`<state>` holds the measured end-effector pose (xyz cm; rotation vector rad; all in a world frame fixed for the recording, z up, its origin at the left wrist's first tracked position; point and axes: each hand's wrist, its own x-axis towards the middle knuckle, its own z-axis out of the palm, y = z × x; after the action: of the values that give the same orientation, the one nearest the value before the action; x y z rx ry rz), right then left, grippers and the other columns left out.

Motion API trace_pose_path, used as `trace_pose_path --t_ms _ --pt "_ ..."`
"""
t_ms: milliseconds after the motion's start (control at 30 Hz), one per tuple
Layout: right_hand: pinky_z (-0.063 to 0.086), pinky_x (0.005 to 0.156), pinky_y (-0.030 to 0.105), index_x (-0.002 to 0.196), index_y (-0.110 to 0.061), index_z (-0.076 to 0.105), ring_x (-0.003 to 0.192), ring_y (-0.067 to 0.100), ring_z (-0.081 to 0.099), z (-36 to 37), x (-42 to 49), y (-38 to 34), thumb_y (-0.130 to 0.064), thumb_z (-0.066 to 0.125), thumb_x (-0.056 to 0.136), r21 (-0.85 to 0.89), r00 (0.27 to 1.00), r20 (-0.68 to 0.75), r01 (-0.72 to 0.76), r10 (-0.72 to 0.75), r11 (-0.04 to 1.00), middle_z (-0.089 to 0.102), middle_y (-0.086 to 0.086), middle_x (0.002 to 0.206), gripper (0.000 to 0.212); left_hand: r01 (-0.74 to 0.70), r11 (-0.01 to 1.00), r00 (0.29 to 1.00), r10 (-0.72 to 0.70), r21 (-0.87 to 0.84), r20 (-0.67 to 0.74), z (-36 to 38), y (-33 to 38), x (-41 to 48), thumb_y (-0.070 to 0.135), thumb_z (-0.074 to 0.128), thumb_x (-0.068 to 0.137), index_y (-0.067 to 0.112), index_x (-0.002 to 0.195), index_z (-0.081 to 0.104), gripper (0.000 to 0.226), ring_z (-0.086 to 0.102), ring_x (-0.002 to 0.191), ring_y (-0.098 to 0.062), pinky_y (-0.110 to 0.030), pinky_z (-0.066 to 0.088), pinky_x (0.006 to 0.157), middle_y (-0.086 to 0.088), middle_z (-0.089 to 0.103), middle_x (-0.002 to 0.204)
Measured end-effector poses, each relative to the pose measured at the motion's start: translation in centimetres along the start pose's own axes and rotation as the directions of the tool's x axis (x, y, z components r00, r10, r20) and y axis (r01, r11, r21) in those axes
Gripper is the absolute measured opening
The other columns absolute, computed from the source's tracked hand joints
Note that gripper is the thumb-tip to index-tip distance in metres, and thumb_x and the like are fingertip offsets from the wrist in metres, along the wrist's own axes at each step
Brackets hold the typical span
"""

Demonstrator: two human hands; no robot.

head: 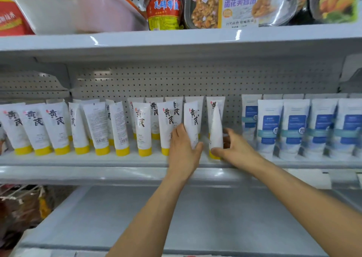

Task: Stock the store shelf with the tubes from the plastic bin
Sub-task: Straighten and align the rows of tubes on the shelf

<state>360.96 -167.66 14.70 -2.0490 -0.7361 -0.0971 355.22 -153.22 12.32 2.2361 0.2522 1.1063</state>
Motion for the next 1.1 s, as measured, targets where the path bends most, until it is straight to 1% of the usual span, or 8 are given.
trace_pose_path --t_ms 100,200,333,433,600,733,967,1100 --pt "0.052 0.088 0.031 0.126 -0.017 0.050 0.098 0.012 0.064 0.1 0.2 0.6 -0.017 0.076 0.077 -0.010 0.999 0.043 0.031 -0.030 0.999 0.065 -0.001 0.113 0.055 -0.003 1.000 1.000 0.003 0.007 -0.008 0.1 -0.5 0.2 0.025 0.070 0.081 0.010 0.126 0.042 0.055 0.045 0.116 -0.024 -0.029 0.034 0.090 -0.007 0.048 0.124" --pt "0.053 0.085 0.030 0.121 -0.017 0.053 0.095 0.012 0.065 0.2 0.3 0.7 -0.014 0.077 0.076 0.042 0.999 0.024 0.025 -0.026 0.999 0.067 0.001 0.110 0.051 -0.009 0.999 1.000 0.009 0.033 -0.009 0.1 -0.4 0.3 0.027 0.070 0.081 0.011 0.123 0.045 0.052 0.048 0.112 -0.024 -0.030 0.036 0.085 -0.006 0.051 0.120" --pt "0.049 0.077 0.027 0.118 -0.017 0.049 0.089 0.011 0.062 0.4 0.0 0.5 -0.020 0.079 0.074 -0.002 0.996 -0.084 -0.004 0.004 1.000 0.064 -0.003 0.104 0.054 -0.025 0.998 0.999 0.026 -0.056 0.020 -0.2 -0.5 0.1 0.026 0.070 0.080 0.019 0.134 0.038 0.063 0.056 0.111 -0.019 -0.034 0.045 0.092 0.000 0.058 0.123" --pt "0.045 0.078 0.027 0.119 -0.016 0.048 0.092 0.012 0.058 0.4 -0.4 0.3 -0.024 0.079 0.074 -0.070 0.990 -0.141 -0.001 -0.009 0.998 0.059 -0.006 0.104 0.055 0.001 0.993 0.997 0.009 -0.117 0.081 -0.7 -0.5 0.0 0.026 0.069 0.080 0.025 0.137 0.031 0.069 0.061 0.103 -0.016 -0.037 0.051 0.090 0.004 0.064 0.115" --pt "0.044 0.075 0.027 0.115 -0.017 0.050 0.092 0.013 0.058 0.1 -0.7 0.1 -0.030 0.074 0.078 -0.144 0.990 -0.139 0.000 -0.020 0.990 0.061 -0.005 0.107 0.046 0.023 0.998 0.992 -0.017 -0.053 0.122 -0.7 -0.5 0.4 0.038 0.075 0.073 0.019 0.121 0.044 0.059 0.062 0.099 -0.020 -0.041 0.052 0.085 0.001 0.066 0.108" --pt "0.050 0.081 0.032 0.111 -0.018 0.050 0.096 0.016 0.061 -0.2 -0.9 0.2 -0.030 0.073 0.077 -0.147 0.991 -0.135 -0.016 -0.004 0.989 0.065 -0.001 0.110 0.043 0.011 1.000 0.992 -0.009 -0.009 0.127 -0.7 -0.3 0.3 0.037 0.078 0.073 0.015 0.109 0.050 0.051 0.063 0.095 -0.020 -0.040 0.052 0.082 -0.001 0.067 0.104" --pt "0.051 0.086 0.040 0.110 -0.016 0.047 0.099 0.020 0.062 -0.1 -1.2 0.0 -0.033 0.074 0.077 -0.162 0.986 -0.165 -0.032 0.005 0.986 0.064 0.001 0.113 0.046 0.016 0.999 0.987 -0.008 -0.045 0.162 -1.1 -0.2 0.2 0.034 0.075 0.074 0.017 0.114 0.048 0.051 0.066 0.096 -0.019 -0.042 0.054 0.085 0.000 0.068 0.107" --pt "0.051 0.086 0.040 0.111 -0.015 0.047 0.102 0.022 0.061 -0.1 -1.4 -0.1 -0.035 0.074 0.076 -0.184 0.983 -0.186 -0.043 0.009 0.982 0.064 0.002 0.114 0.048 0.021 0.999 0.988 -0.015 -0.037 0.156 -1.0 -0.2 0.1 0.034 0.073 0.076 0.020 0.114 0.047 0.048 0.066 0.094 -0.018 -0.041 0.054 0.085 0.002 0.068 0.107"
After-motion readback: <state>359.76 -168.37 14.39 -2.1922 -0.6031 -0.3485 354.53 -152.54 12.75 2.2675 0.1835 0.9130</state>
